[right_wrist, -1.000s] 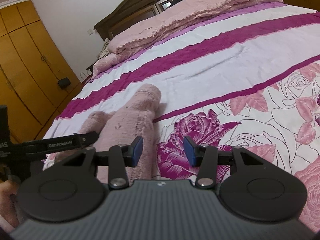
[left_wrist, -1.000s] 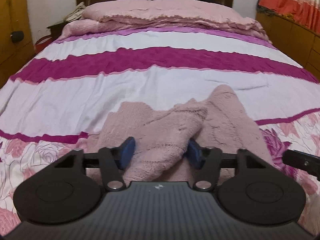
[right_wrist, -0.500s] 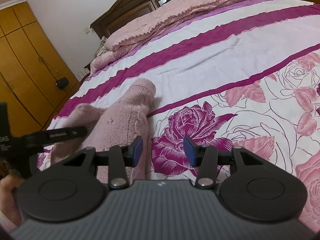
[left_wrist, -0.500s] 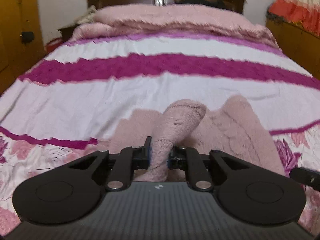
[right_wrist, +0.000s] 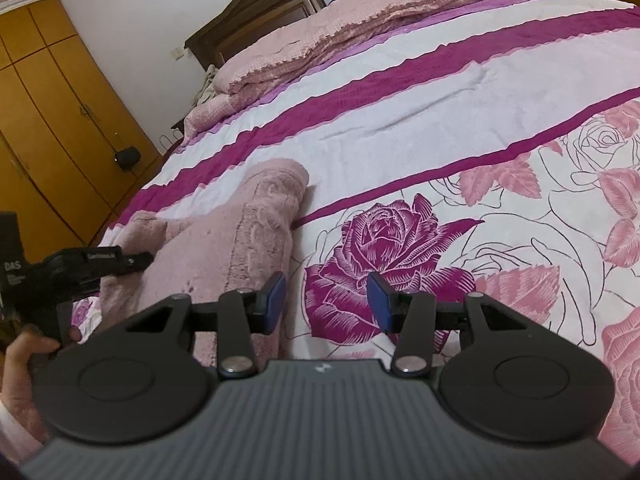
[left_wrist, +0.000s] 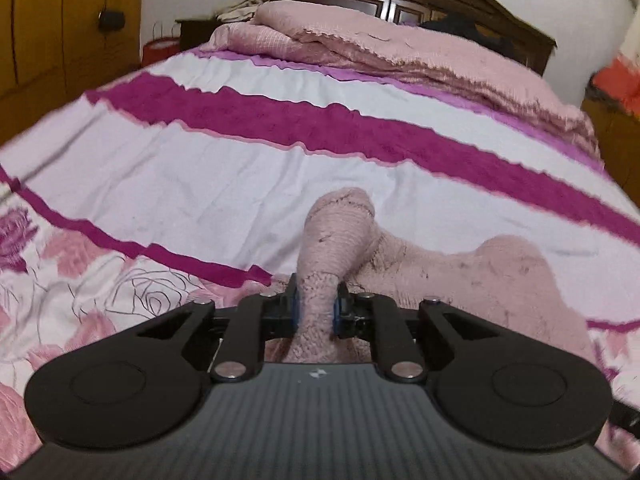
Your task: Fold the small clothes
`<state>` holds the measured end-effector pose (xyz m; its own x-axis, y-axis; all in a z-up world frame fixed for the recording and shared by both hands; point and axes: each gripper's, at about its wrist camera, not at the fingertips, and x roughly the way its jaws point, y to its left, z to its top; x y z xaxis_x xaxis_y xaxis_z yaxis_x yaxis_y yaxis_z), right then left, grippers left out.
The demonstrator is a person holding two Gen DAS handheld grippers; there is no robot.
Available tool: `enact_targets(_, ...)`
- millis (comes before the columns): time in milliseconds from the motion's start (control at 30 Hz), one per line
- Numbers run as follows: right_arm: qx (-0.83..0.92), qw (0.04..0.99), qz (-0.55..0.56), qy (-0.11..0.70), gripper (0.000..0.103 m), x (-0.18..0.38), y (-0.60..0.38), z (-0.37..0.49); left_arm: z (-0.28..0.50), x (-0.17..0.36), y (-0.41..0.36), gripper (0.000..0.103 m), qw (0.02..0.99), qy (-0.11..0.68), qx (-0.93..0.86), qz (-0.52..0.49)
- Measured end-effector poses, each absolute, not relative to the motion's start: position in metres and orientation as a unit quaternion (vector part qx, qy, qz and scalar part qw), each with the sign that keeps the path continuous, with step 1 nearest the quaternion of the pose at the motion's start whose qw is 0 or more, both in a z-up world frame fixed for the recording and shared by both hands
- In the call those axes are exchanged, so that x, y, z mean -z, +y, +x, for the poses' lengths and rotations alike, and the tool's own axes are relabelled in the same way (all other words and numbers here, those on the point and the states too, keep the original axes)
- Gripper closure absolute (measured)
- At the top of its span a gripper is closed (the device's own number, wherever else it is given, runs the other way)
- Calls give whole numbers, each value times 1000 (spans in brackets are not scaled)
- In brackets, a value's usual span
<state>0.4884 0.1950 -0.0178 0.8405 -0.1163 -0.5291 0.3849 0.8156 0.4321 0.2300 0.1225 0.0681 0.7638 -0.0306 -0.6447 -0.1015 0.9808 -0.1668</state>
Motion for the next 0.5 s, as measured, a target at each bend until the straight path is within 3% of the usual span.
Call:
enact_targets(167,132,920,274,247,54,19,195,488,233,-75,127,83,931,345,2,-119)
enact_targets(300,132,919,275,251,54,21,195,489,232,-78,121,45,939,326,13,-104)
enact_targets(333,132,919,274,251,54,22,196,489,232,-78,117,41,942,322,17,-94)
enact_targets(500,133,919,273,252,54,20,196,490,241,-73,103,46,944,328,-24,-20)
